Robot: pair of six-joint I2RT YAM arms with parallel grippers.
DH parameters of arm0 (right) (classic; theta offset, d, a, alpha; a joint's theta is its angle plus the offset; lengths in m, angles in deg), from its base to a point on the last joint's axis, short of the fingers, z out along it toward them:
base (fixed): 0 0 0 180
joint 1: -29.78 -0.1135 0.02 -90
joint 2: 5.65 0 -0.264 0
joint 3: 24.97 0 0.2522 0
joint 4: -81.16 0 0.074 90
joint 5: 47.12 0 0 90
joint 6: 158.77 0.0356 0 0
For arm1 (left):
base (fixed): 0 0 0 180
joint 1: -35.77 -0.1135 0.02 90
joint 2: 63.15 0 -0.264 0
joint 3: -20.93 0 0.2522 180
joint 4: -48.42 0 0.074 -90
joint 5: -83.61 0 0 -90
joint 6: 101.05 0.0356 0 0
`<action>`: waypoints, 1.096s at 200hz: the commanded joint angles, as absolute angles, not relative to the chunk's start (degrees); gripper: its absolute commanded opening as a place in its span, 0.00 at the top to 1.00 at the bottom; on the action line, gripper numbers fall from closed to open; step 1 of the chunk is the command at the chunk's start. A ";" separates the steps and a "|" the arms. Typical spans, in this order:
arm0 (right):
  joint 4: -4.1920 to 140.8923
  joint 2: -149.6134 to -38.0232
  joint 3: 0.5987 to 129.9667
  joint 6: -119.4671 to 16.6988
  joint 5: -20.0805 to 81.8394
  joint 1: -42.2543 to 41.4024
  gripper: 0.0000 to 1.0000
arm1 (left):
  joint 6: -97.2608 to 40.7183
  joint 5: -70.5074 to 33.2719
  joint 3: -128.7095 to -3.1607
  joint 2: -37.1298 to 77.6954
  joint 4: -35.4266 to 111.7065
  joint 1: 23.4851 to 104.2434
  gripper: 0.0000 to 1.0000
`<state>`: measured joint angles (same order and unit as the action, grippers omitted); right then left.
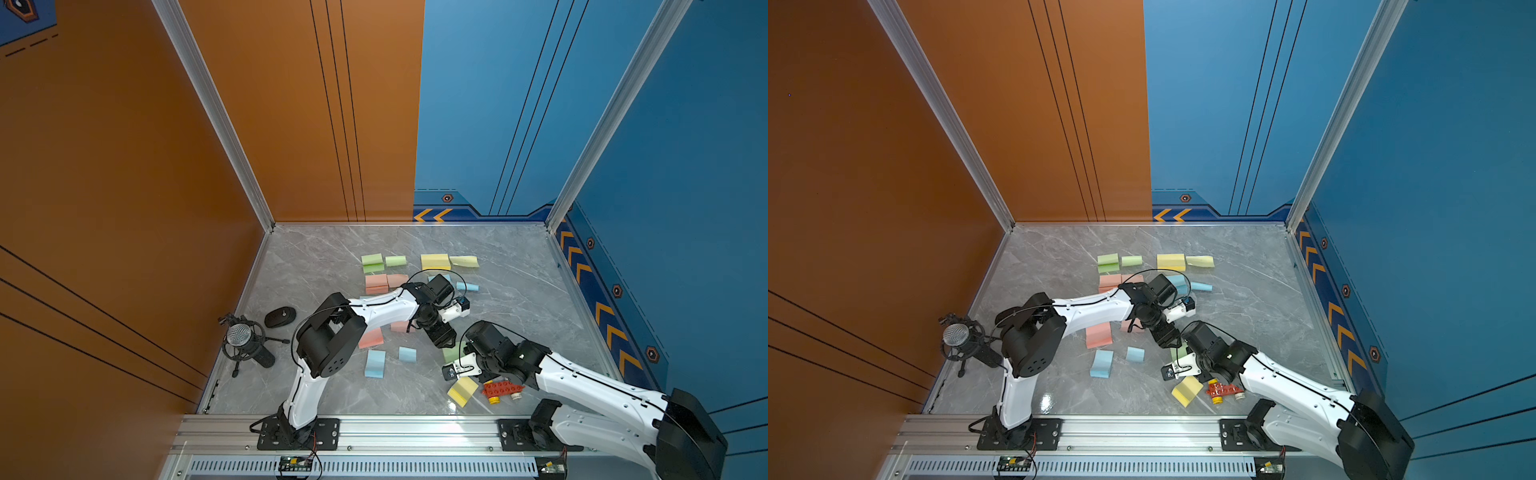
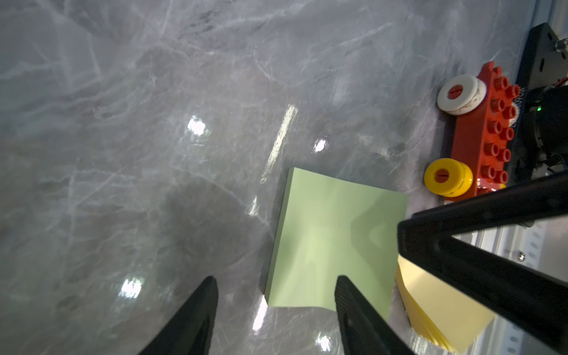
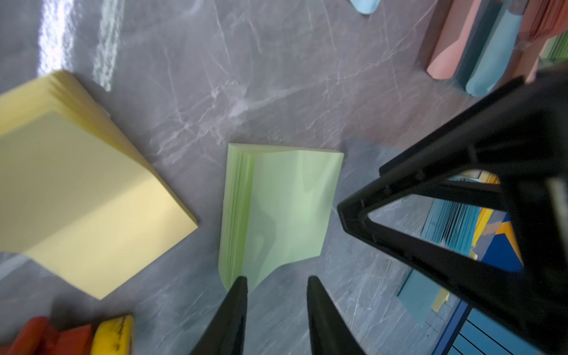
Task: Tear off pages from different memo pads
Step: Pick up the memo pad from the center of the board.
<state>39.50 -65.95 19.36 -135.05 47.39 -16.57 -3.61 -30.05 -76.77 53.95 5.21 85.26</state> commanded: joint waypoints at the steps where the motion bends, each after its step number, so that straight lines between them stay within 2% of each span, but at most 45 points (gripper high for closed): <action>1: 36.96 -66.04 19.24 -136.16 45.15 -17.06 0.64 | -4.02 -30.69 -76.00 52.12 3.98 84.59 0.36; 120: 37.58 -69.89 20.64 -135.31 48.14 -18.04 0.64 | -4.00 -30.84 -75.74 51.90 3.98 84.52 0.36; 189: 34.66 -67.38 22.45 -134.76 45.03 -17.09 0.60 | -3.93 -31.00 -75.41 51.90 3.98 84.54 0.35; 219: 34.78 -67.68 22.48 -135.14 47.09 -16.98 0.61 | -3.93 -31.05 -75.40 51.75 3.98 84.52 0.36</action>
